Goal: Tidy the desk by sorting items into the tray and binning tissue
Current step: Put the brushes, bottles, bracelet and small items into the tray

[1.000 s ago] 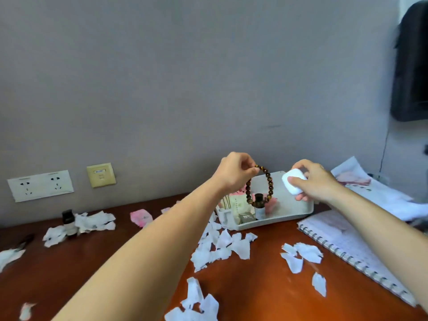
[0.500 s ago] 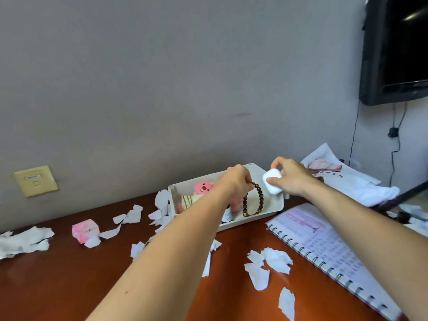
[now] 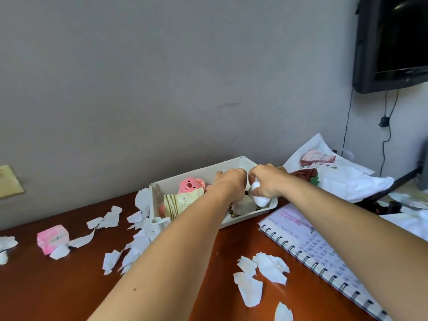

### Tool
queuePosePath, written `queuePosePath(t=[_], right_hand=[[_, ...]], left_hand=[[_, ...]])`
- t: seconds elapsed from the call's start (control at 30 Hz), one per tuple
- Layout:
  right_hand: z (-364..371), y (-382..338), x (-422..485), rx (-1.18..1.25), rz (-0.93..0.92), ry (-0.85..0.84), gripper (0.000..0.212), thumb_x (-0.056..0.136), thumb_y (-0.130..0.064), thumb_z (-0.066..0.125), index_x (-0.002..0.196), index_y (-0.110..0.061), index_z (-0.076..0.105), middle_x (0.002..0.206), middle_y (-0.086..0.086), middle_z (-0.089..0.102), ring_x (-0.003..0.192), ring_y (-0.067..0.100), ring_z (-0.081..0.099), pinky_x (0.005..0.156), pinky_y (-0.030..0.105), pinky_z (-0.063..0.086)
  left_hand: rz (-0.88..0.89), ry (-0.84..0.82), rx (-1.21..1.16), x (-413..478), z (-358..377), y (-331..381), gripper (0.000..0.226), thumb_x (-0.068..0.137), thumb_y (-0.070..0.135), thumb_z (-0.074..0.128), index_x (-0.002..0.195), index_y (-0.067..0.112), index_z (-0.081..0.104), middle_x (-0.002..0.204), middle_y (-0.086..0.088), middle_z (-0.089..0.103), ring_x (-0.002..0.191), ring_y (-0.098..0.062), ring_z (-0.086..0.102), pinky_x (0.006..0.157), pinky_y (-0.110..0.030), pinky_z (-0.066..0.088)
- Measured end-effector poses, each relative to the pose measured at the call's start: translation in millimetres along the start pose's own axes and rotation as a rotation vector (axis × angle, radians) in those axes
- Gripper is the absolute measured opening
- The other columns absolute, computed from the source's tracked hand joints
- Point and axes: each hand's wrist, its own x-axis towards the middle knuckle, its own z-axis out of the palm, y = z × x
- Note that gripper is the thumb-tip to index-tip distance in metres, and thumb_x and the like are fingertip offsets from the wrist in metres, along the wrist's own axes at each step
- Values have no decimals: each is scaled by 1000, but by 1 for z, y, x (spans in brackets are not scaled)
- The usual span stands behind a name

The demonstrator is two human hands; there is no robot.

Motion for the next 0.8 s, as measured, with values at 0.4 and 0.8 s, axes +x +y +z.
queuePosePath(t=[0.4,0.8], right_hand=[[9,5,10,74,18,-61,23,86,-28,64,108,-21,64,120,4,60,112,26,56,88,27,40],[22,5,2,-242,-47,0,17,95,-29,45,94,-26,62,107,2,66,109,25,58,96,37,28]], left_hand=[[-25,-126,130,5,2,-8,31,88,9,55,118,10,56,97,-8,62,115,-28,53,109,-43,25],[-5,-79,130,-10,-18,-11,26,91,22,53,115,13,59,115,-6,61,112,-26,53,111,-44,21]])
